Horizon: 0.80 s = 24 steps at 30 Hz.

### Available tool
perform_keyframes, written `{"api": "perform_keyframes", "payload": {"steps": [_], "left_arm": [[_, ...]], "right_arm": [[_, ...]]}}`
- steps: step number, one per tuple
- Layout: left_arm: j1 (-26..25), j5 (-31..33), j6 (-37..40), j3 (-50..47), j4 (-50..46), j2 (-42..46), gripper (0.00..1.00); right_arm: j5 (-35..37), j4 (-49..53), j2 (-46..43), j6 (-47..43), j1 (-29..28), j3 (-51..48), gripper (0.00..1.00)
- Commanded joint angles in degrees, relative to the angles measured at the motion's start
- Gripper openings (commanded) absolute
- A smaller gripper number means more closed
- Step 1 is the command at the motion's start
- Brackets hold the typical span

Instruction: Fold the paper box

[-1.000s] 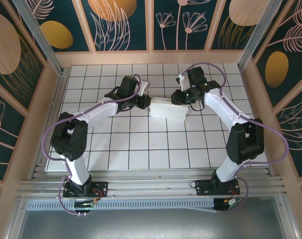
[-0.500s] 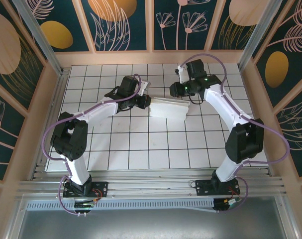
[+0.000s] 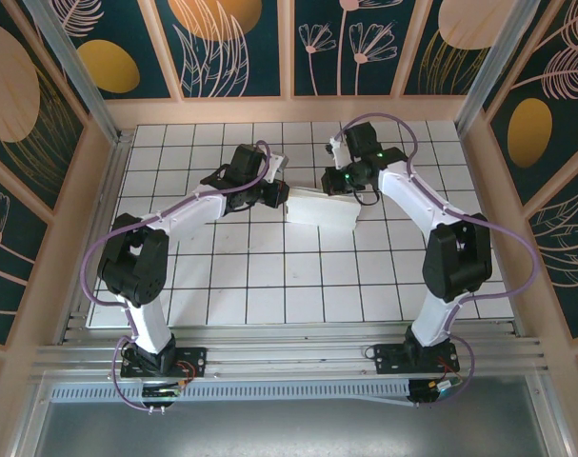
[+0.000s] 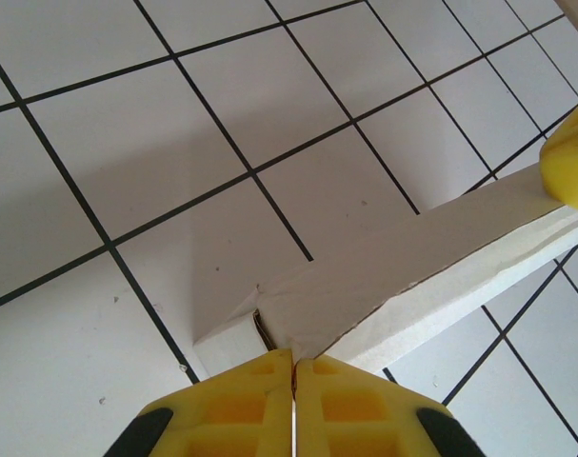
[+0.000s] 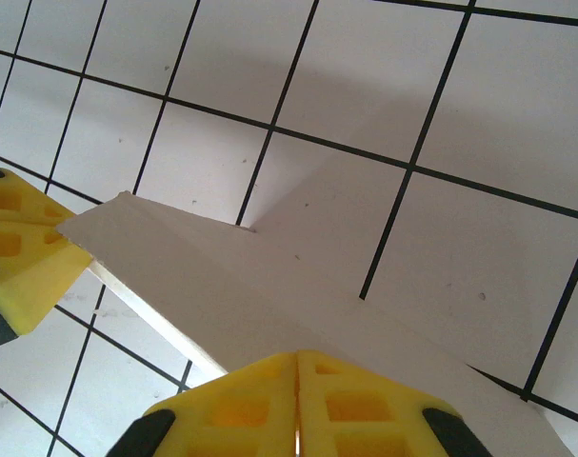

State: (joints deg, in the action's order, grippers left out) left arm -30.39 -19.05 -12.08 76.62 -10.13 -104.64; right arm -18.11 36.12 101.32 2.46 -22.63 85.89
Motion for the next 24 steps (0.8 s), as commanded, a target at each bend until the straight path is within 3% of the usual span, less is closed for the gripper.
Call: {"api": "perform_keyframes", "payload": {"steps": [1,6,11,24], "left_arm": [[-0.45,-1.37,-0.22,0.91,-2.23,-0.96,0.08],[-0.45,-2.93,-1.27,0.29,-0.81,-0.01,0.10],[-0.45,-4.32,-1.72,-0.19,0.13,1.03,0.19],[-0.46,-6.22,-2.31,-2.13,1.47,4.70,0.23]], "right_arm": [[-0.70,0.28,-0.50,0.34,-0.68,-2.32,0.08],[-0.97,-1.21,-0.61,0.88,-0.81,-4.24,0.08],[-0.53,-1.70,-0.75,1.06,-0.76,-5.10,0.08],[0.24,-2.67,-0.38,1.56,-0.75,-6.08,0.08]]}}
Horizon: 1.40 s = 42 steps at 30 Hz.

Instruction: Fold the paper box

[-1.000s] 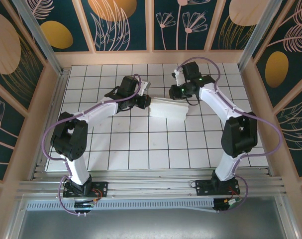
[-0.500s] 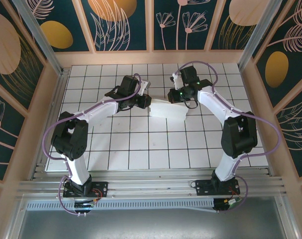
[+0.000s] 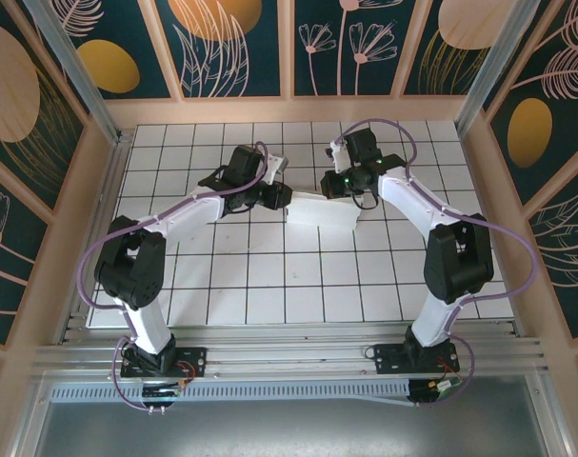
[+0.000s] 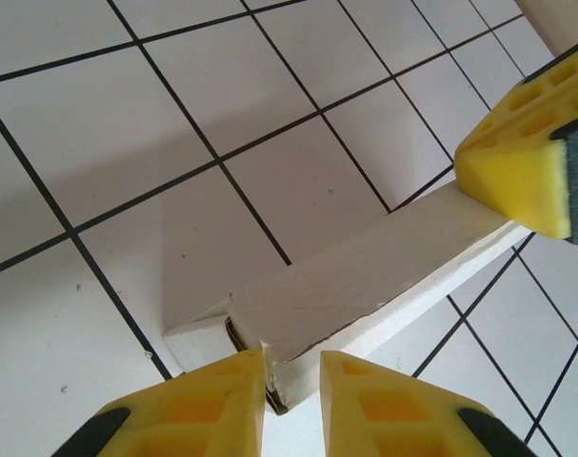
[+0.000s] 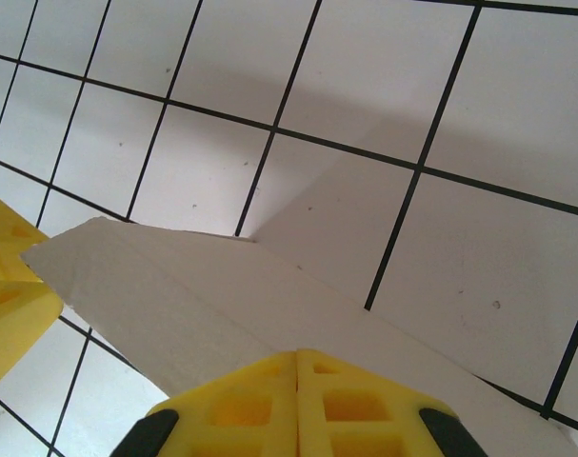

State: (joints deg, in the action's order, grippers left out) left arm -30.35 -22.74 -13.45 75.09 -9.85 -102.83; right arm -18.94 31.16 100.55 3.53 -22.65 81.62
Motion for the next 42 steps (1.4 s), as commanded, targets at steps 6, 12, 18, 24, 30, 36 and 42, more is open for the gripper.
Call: {"api": "perform_keyframes", "payload": {"steps": [6,12,18,24,30,36,42], "left_arm": [[-0.50,-2.24,-2.01,-0.73,1.34,4.31,0.30],[-0.41,-1.94,-2.67,-0.91,1.75,4.30,0.31],[-0.39,-1.17,-3.11,-0.47,1.23,3.45,0.31],[-0.44,3.38,-9.52,-8.47,5.38,11.06,0.30],[-0.49,8.16,-16.33,-17.17,0.99,17.93,0.30],[-0.73,5.55,-21.46,-24.72,3.13,21.55,0.29],[-0.94,3.49,-22.24,-26.81,6.18,17.63,0.31]], "right_arm": [[1.10,1.83,0.94,0.69,-0.87,-2.05,0.08],[1.49,0.04,0.94,0.85,-0.95,-3.60,0.08],[3.43,1.44,1.39,1.08,-0.62,-0.40,0.15],[7.56,-4.53,-6.89,4.93,-0.81,-8.62,0.28],[10.16,-11.04,-24.22,29.84,-0.32,-30.31,0.29],[4.47,-11.23,-35.92,49.65,-3.08,-44.40,0.26],[1.49,-15.26,-35.43,56.41,-8.36,-47.92,0.35]]}}
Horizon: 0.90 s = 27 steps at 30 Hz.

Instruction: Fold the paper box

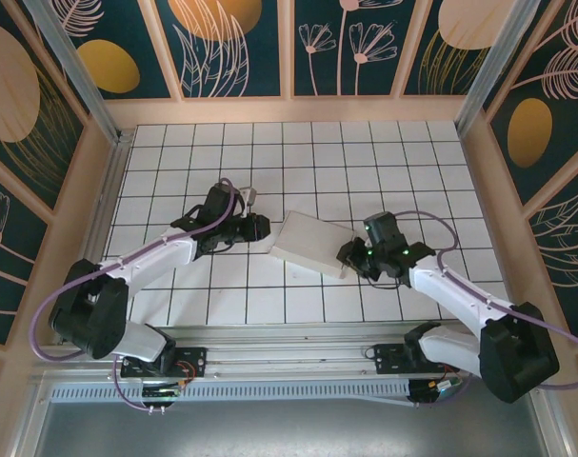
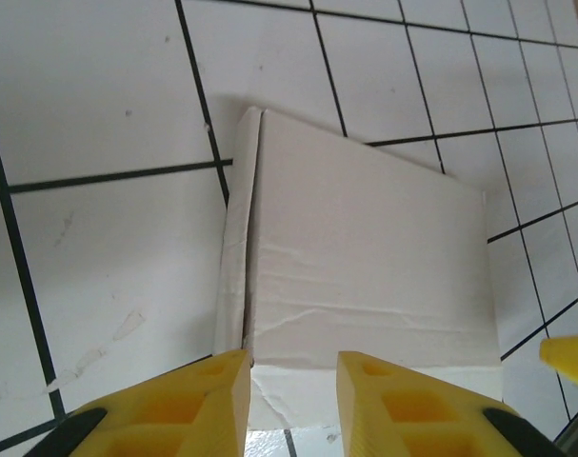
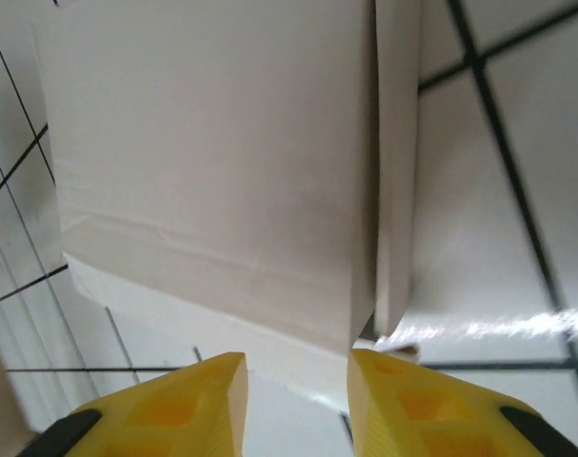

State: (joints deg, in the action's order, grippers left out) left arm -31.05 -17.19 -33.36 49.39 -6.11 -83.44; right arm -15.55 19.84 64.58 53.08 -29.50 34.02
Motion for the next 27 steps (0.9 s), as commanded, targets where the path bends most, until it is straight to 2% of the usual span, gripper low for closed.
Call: {"api": "perform_keyframes", "payload": {"steps": [1,5,11,20,23,27], "left_arm": [[-0.21,-3.16,-2.76,-1.25,3.56,-2.59,0.31],[-0.40,-5.73,-4.23,-1.81,6.38,-5.08,0.31],[-1.41,-6.45,-2.09,-1.60,5.92,-9.91,0.31],[-3.61,-3.07,-2.36,-3.86,10.22,-17.62,0.29],[-3.66,-2.89,-2.41,-3.54,10.38,-18.12,0.27],[-3.50,-2.61,-2.56,-3.38,11.21,-15.09,0.26]], "right_arm": [[-1.43,-3.96,1.12,6.94,-1.53,-0.40,0.35],[0.60,-5.48,2.34,8.20,-3.23,-2.79,0.35],[3.74,-8.46,4.15,7.70,-3.46,-4.92,0.33],[8.09,-10.50,9.96,3.65,-4.11,-5.47,0.31],[9.58,-7.34,11.27,0.19,-3.74,-2.14,0.31],[15.42,-0.50,9.00,-5.42,-3.09,4.33,0.33]]}}
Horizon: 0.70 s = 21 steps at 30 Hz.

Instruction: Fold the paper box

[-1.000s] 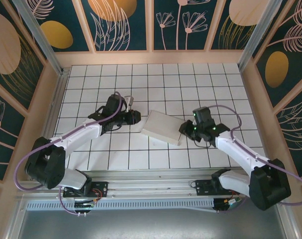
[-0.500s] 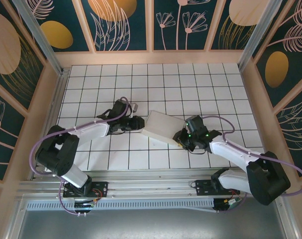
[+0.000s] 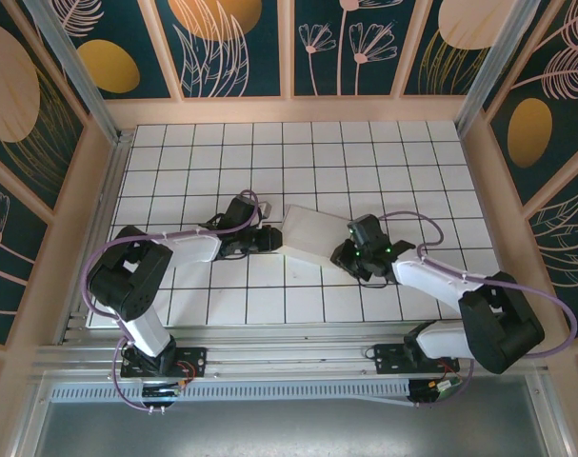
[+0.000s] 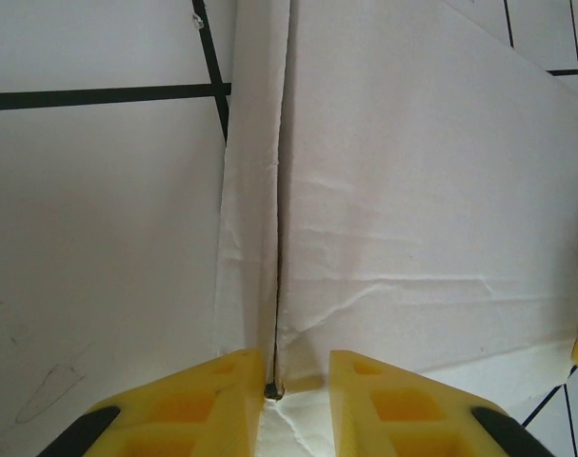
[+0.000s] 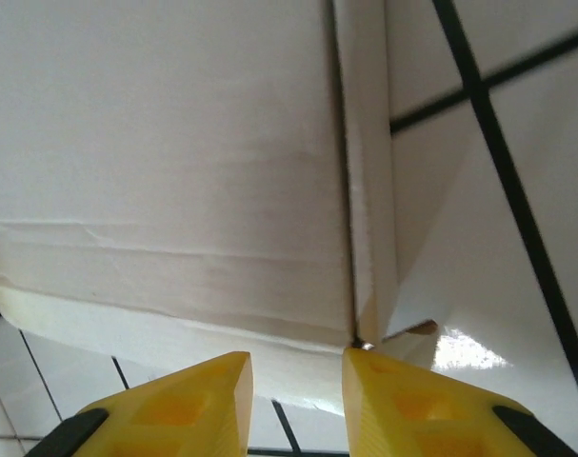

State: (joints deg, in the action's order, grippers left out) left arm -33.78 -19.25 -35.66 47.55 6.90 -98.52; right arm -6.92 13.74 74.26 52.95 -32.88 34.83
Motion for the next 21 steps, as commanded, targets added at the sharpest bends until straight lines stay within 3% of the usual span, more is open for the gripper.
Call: {"api": "perform_keyframes", "payload": {"steps": [1,6,11,14,18,21], "left_arm": [[-0.85,-0.53,-0.58,-1.22,-1.68,1.63,0.26],[-0.84,2.89,-0.75,1.68,-4.20,2.70,0.30],[-0.72,8.31,3.67,5.54,-8.53,4.33,0.44],[-0.61,8.00,4.06,7.81,-8.75,2.99,0.46],[0.78,8.66,4.18,11.42,-8.21,-0.98,0.46],[2.37,5.90,4.33,12.14,-6.66,-3.47,0.46]], "right_arm": [[7.20,5.70,-1.14,-6.27,1.17,3.94,0.34],[4.64,4.62,-1.88,-10.29,10.67,4.70,0.36],[-1.07,1.01,0.64,-14.35,13.14,4.98,0.48],[-5.35,-2.99,3.62,-14.22,13.14,5.15,0.49],[-5.90,-6.01,8.16,-14.21,13.10,5.27,0.47],[-6.50,-8.33,10.82,-13.90,13.12,4.14,0.34]]}}
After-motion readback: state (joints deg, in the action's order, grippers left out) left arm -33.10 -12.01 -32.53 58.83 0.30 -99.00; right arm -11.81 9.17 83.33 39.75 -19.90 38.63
